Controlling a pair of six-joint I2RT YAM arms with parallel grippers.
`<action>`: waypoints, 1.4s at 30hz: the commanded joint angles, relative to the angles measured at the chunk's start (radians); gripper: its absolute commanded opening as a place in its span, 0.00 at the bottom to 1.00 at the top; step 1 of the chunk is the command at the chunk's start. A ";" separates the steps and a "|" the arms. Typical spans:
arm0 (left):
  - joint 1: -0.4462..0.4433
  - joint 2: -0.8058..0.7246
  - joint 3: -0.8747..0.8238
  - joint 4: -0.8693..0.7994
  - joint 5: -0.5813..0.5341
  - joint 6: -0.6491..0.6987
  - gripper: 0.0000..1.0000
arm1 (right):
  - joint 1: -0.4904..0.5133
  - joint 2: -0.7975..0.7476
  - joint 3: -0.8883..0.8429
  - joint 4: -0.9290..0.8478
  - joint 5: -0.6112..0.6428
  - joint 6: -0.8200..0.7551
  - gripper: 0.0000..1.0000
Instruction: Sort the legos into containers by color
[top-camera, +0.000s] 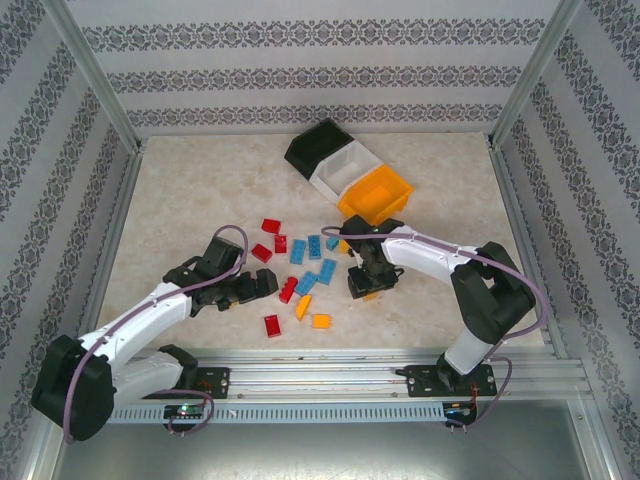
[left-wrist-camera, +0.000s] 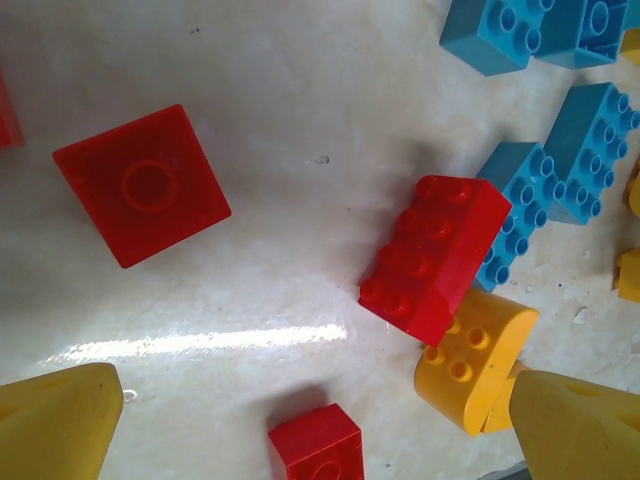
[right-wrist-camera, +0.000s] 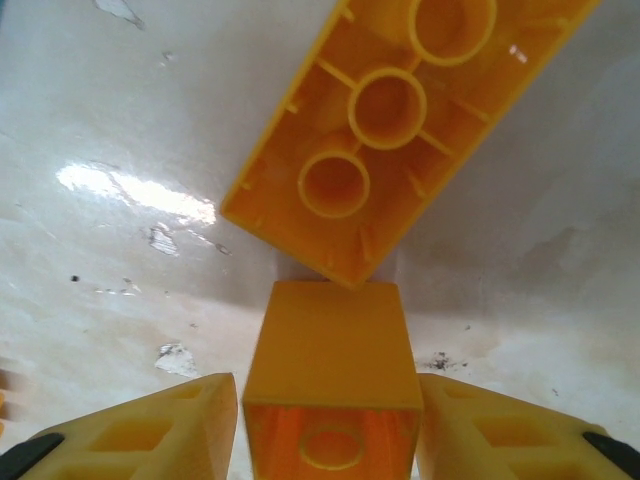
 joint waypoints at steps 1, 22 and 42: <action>0.009 0.032 -0.005 0.048 0.024 -0.029 1.00 | -0.022 0.003 -0.033 0.008 0.016 0.029 0.49; 0.009 0.108 0.049 0.064 0.049 0.010 1.00 | -0.317 -0.342 -0.019 0.071 -0.228 0.242 0.26; 0.009 -0.001 0.077 -0.228 0.018 0.112 0.99 | -0.477 0.253 0.574 0.076 -0.268 0.312 0.31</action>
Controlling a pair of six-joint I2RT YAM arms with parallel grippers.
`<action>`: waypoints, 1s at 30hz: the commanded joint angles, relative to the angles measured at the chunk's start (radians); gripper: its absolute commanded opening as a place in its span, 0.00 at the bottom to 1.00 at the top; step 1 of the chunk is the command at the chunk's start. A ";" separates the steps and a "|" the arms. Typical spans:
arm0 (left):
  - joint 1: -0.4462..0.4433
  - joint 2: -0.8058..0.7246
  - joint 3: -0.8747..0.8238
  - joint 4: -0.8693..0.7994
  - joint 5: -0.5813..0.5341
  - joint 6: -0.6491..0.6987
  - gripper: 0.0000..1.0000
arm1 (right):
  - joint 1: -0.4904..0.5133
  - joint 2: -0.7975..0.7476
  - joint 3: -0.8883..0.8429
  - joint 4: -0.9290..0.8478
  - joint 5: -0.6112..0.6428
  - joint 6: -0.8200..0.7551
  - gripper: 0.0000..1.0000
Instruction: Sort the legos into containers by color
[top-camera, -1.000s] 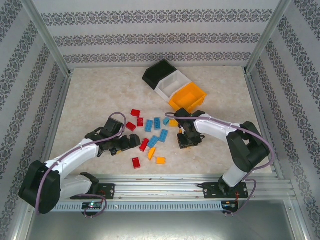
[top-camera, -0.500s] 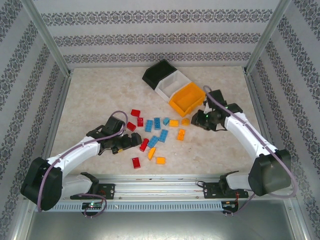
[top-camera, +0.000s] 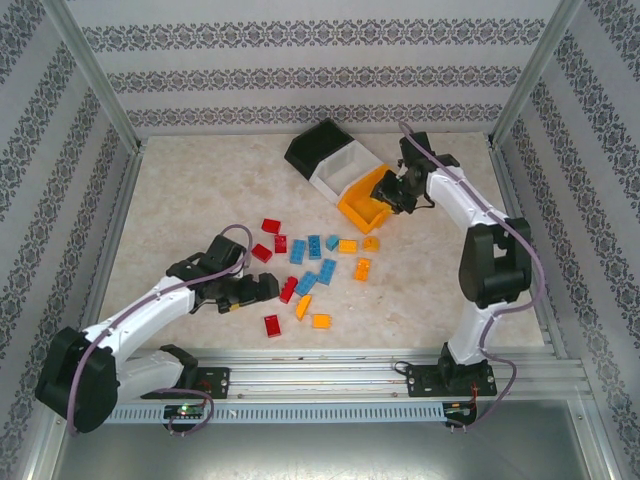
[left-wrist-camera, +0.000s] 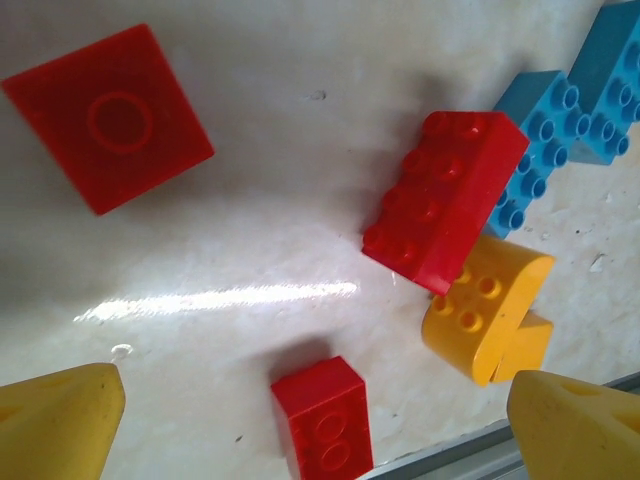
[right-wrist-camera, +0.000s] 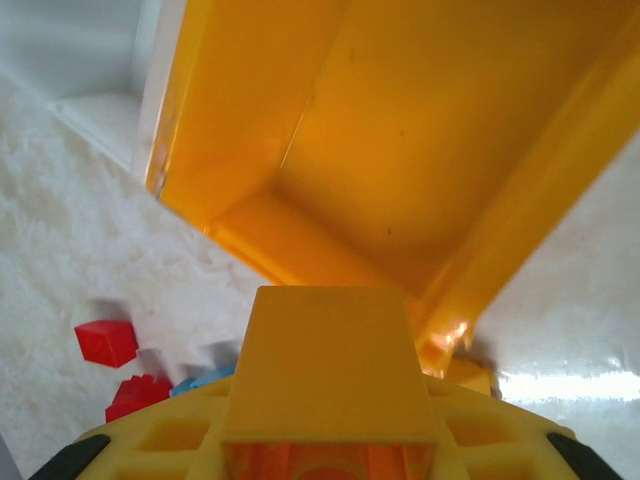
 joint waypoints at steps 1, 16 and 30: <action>0.008 -0.037 0.030 -0.121 -0.040 0.039 0.98 | -0.008 0.058 0.082 -0.059 0.009 -0.029 0.33; 0.009 0.018 0.051 0.026 -0.076 -0.005 0.99 | 0.007 -0.137 -0.006 -0.132 0.083 -0.080 0.72; 0.014 0.301 0.312 0.143 -0.001 0.108 1.00 | 0.316 -0.456 -0.423 -0.180 0.172 -0.014 0.79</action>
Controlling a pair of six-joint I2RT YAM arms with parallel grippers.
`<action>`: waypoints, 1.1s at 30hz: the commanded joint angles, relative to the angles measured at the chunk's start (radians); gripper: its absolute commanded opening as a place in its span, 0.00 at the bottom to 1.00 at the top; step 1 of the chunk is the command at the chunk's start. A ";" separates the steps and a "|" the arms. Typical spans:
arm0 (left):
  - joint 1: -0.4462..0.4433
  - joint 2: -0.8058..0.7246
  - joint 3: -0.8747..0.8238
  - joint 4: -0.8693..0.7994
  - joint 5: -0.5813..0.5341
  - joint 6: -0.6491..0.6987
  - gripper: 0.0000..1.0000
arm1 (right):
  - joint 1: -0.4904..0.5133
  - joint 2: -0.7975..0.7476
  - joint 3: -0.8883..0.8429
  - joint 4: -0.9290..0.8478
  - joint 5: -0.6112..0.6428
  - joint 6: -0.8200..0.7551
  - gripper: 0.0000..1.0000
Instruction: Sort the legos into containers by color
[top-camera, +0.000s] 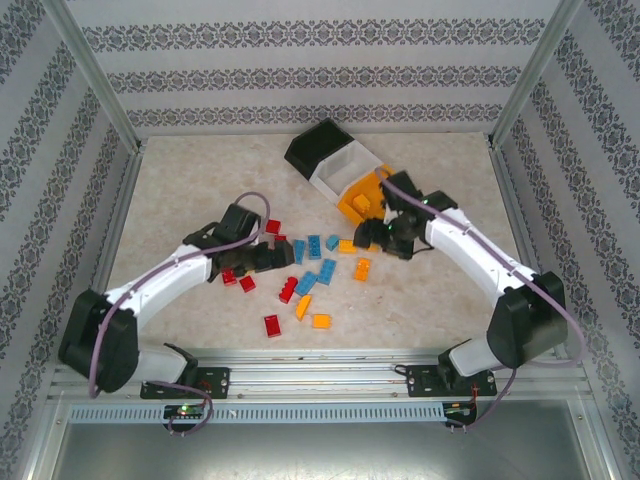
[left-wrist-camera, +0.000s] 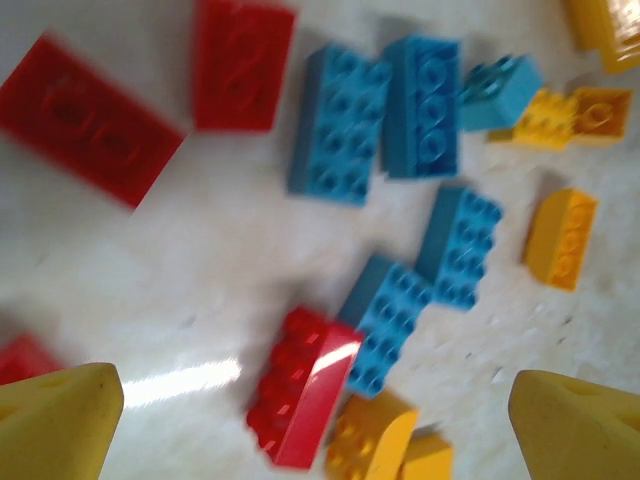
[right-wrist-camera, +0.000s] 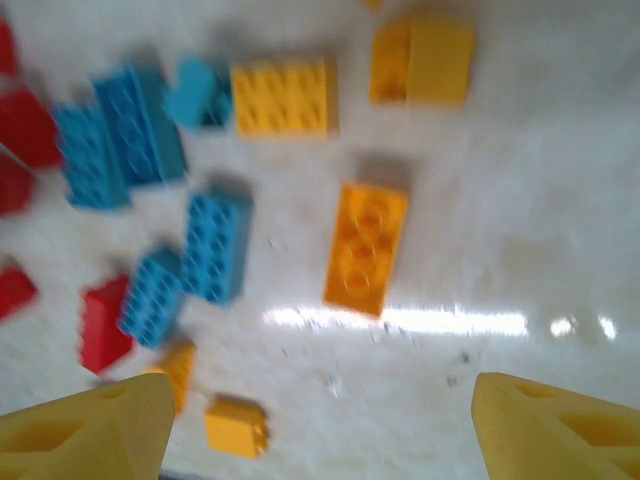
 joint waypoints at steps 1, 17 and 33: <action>0.012 0.041 0.044 0.007 0.042 0.039 0.99 | 0.065 -0.036 -0.059 -0.008 0.043 0.057 0.79; 0.027 -0.168 -0.177 -0.049 0.018 -0.017 1.00 | 0.116 0.326 0.058 0.025 0.108 0.046 0.75; 0.064 -0.136 -0.151 -0.086 0.055 0.039 1.00 | 0.083 0.413 0.066 0.094 0.137 0.041 0.28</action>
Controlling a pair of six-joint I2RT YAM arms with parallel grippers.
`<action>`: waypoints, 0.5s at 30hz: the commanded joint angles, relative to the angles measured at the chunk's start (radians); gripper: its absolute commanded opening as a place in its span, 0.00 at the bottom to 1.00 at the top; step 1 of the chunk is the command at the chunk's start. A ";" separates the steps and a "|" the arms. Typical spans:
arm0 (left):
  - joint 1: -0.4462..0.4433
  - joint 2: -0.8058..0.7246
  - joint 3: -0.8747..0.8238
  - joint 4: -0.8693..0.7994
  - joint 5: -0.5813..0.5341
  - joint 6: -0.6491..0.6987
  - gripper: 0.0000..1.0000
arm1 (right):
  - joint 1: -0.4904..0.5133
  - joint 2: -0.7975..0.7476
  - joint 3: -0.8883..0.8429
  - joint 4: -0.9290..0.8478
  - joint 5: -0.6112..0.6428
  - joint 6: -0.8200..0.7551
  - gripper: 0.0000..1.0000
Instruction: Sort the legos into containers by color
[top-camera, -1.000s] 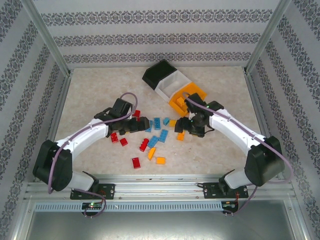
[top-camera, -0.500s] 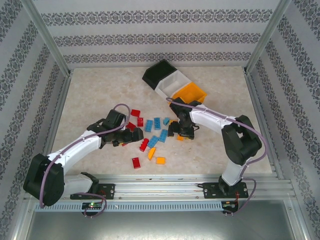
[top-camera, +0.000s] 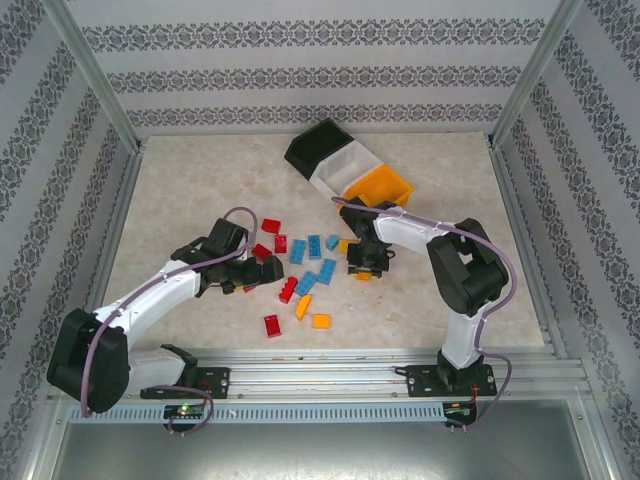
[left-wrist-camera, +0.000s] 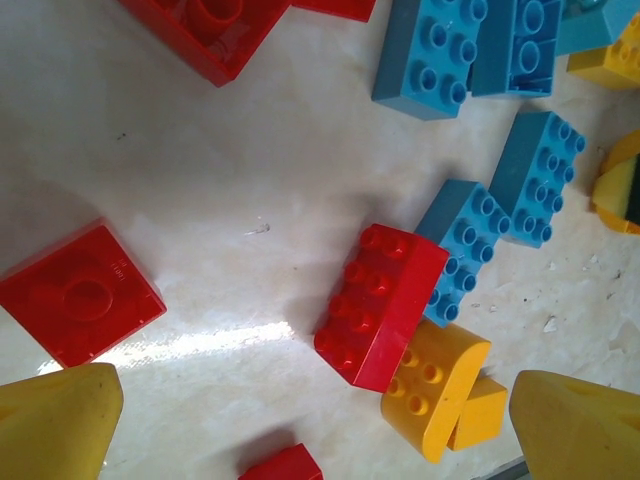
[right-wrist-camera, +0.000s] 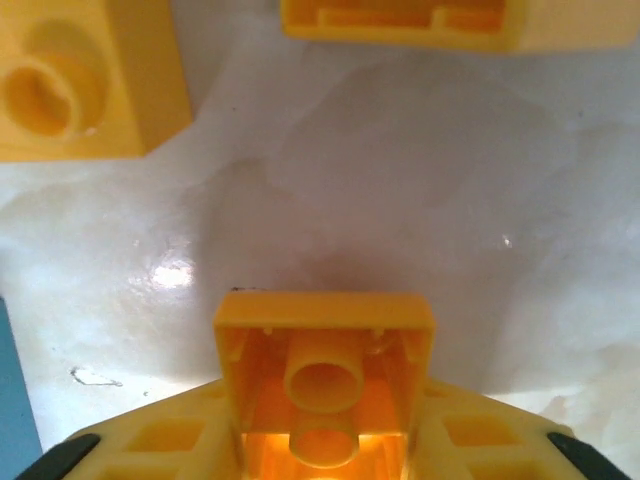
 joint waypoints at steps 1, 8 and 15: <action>0.020 0.008 0.017 -0.028 0.023 0.032 1.00 | -0.005 -0.012 0.021 0.004 0.014 -0.013 0.26; 0.035 0.058 0.039 0.016 0.059 0.021 1.00 | -0.030 -0.155 -0.013 -0.012 -0.035 -0.022 0.23; 0.038 0.112 0.086 0.040 0.094 -0.003 1.00 | -0.191 -0.321 0.013 0.061 -0.200 0.066 0.23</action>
